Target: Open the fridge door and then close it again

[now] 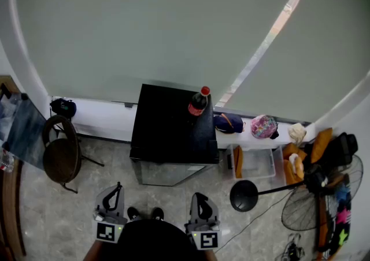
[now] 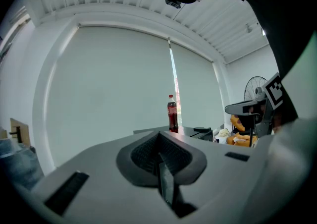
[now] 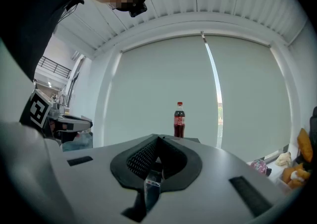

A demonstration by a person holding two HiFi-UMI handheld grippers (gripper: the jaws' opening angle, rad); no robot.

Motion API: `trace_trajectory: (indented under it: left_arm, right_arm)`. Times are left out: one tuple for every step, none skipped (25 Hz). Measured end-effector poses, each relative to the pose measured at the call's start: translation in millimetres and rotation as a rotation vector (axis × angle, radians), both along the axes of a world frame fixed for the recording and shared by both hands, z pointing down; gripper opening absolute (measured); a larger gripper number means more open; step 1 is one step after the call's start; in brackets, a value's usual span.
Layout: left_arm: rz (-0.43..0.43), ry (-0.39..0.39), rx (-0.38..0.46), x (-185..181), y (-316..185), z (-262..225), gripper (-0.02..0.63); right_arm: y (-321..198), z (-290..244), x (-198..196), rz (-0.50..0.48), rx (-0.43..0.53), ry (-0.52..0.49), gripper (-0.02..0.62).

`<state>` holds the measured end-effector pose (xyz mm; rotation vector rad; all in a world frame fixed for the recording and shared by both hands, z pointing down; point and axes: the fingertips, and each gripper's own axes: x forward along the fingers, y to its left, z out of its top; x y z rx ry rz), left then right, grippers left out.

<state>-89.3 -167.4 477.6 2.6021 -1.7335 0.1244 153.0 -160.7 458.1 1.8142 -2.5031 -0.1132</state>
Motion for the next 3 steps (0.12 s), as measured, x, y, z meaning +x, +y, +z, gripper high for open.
trace_trajectory:
  left_arm:
    - [0.005,-0.003,-0.001,0.7,-0.3,0.5,0.006]
    - [0.011,-0.006,0.0,1.7,-0.7,0.9,0.006]
    - [0.016,-0.009,0.001,2.9,-1.0,1.2,0.006]
  right_arm:
    - [0.1,0.9,-0.3,-0.002,-0.004,0.001,0.011]
    - [0.1,1.5,-0.5,-0.003,-0.007,0.001,0.011]
    - [0.1,2.1,-0.7,-0.003,-0.009,0.001,0.011]
